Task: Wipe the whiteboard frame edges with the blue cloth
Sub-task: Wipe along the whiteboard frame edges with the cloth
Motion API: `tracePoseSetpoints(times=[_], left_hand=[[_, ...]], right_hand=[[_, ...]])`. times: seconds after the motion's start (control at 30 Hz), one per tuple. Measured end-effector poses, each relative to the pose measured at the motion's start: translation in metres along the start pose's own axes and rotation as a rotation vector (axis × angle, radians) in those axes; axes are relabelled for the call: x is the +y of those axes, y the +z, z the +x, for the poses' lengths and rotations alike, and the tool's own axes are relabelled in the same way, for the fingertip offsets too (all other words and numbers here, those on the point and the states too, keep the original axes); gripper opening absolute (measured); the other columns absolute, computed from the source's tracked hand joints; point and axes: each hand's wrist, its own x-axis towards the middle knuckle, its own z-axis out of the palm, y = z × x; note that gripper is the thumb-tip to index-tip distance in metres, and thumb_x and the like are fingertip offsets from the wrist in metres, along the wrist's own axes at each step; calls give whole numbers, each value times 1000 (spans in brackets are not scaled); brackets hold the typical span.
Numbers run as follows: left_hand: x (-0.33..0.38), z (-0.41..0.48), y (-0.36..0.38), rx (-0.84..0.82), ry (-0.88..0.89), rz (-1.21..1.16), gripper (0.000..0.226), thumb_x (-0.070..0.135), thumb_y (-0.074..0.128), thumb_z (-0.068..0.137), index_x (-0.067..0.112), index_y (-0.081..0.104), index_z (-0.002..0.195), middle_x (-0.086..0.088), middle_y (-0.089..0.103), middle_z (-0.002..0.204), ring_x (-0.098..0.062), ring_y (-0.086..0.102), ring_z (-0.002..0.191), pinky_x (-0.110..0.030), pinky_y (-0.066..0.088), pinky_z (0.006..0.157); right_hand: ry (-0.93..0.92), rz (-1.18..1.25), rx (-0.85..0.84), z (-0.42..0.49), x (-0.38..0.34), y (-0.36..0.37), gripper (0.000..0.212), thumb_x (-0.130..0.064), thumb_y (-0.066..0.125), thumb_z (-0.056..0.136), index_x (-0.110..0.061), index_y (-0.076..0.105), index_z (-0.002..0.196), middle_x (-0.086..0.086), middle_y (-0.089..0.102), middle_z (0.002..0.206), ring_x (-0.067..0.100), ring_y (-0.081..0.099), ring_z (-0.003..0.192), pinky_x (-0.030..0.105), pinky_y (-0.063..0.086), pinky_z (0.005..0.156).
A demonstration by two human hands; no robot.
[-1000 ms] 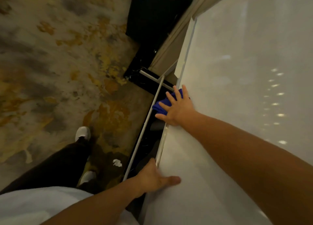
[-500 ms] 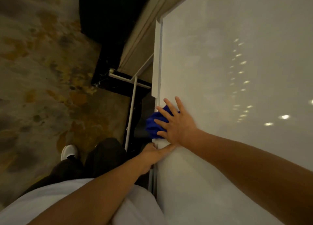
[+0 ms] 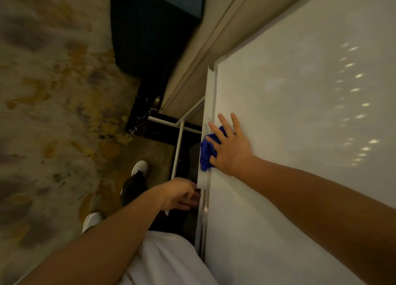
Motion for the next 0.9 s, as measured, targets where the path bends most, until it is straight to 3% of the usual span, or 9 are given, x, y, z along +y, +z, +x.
tracePoseSetpoints(times=[0.13, 0.27, 0.37, 0.43, 0.57, 0.8, 0.9], left_hand=[[84, 21, -24, 125, 43, -215, 37, 24, 45, 97, 12, 55, 130, -12, 64, 123, -32, 64, 107, -46, 49, 93], [152, 44, -12, 87, 33, -285, 53, 51, 46, 95, 13, 53, 132, -12, 62, 123, -32, 61, 109, -44, 51, 85], [181, 59, 10, 8, -11, -339, 63, 71, 40, 89, 18, 53, 120, -7, 62, 113, -27, 59, 104, -42, 49, 76], [195, 74, 19, -30, -22, -384, 69, 80, 34, 85, 23, 53, 118, -6, 61, 115, -26, 58, 105, -43, 48, 78], [210, 102, 23, -30, -45, -533, 85, 86, 34, 79, 23, 55, 132, -12, 61, 131, -34, 57, 121, -53, 42, 107], [245, 127, 14, -34, 19, -702, 96, 88, 29, 78, 14, 60, 131, -18, 64, 131, -36, 60, 118, -46, 52, 90], [268, 129, -2, -22, 28, -672, 88, 84, 26, 82, 15, 68, 115, -18, 75, 107, -32, 66, 104, -41, 49, 78]], right_hand=[[-33, -59, 17, 56, 40, -1, 69, -62, 4, 96, -27, -6, 156, 9, -20, 163, 44, -27, 143, 67, -18, 109], [-10, -80, 34, 104, 76, 8, 72, -59, 6, 98, -18, -6, 156, 10, -19, 163, 42, -26, 144, 65, -18, 112], [62, -47, 42, 137, 104, 17, 73, -57, 8, 98, -15, -5, 156, 11, -20, 163, 42, -26, 144, 64, -18, 111], [113, -32, 54, 161, 118, 23, 73, -56, 10, 98, -15, -5, 156, 12, -19, 163, 43, -25, 144, 65, -19, 111], [173, 34, 87, 197, 139, 30, 73, -54, 16, 98, -15, -4, 156, 15, -17, 163, 45, -20, 146, 66, -15, 112], [291, 298, 83, 215, 133, 22, 72, -45, 25, 100, -4, 2, 155, 23, 0, 163, 45, -7, 148, 62, -9, 115], [324, 440, 13, 190, 85, 21, 86, -44, 35, 99, 7, -16, 146, 32, -8, 159, 46, -13, 147, 57, -13, 117]])
